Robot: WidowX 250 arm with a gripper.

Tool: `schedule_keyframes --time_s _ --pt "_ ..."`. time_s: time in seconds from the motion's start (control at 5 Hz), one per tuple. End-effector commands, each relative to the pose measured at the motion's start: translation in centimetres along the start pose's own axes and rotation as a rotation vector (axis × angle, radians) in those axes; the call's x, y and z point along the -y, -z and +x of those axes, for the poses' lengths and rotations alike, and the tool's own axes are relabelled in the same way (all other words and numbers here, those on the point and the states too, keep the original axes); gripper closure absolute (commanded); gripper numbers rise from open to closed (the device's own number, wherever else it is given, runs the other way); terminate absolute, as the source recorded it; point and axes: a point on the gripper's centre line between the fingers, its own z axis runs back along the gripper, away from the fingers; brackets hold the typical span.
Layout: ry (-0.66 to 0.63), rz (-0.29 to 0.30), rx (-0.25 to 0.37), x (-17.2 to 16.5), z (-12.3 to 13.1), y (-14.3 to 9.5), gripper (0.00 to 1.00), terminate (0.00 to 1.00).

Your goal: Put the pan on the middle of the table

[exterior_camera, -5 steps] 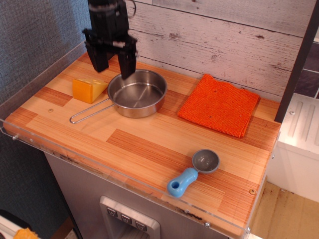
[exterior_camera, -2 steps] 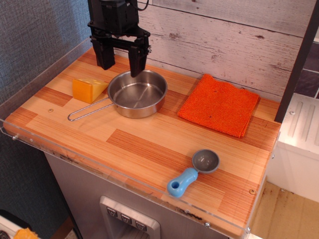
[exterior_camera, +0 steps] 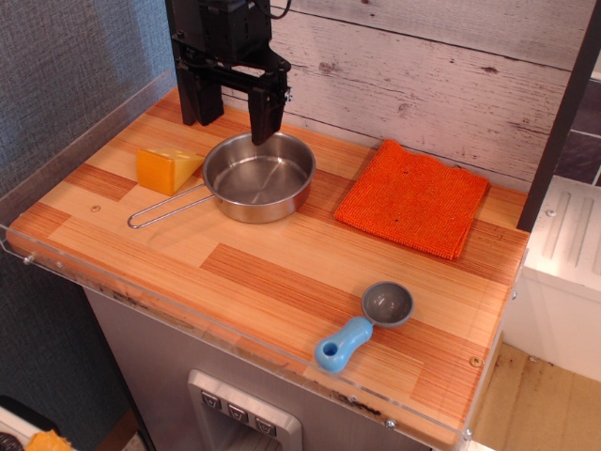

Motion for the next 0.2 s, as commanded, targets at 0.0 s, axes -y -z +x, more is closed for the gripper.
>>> schedule_keyframes --time_s 0.0 --pt "0.002 0.027 0.061 -0.10 0.03 -2.25 0.00 1.00"
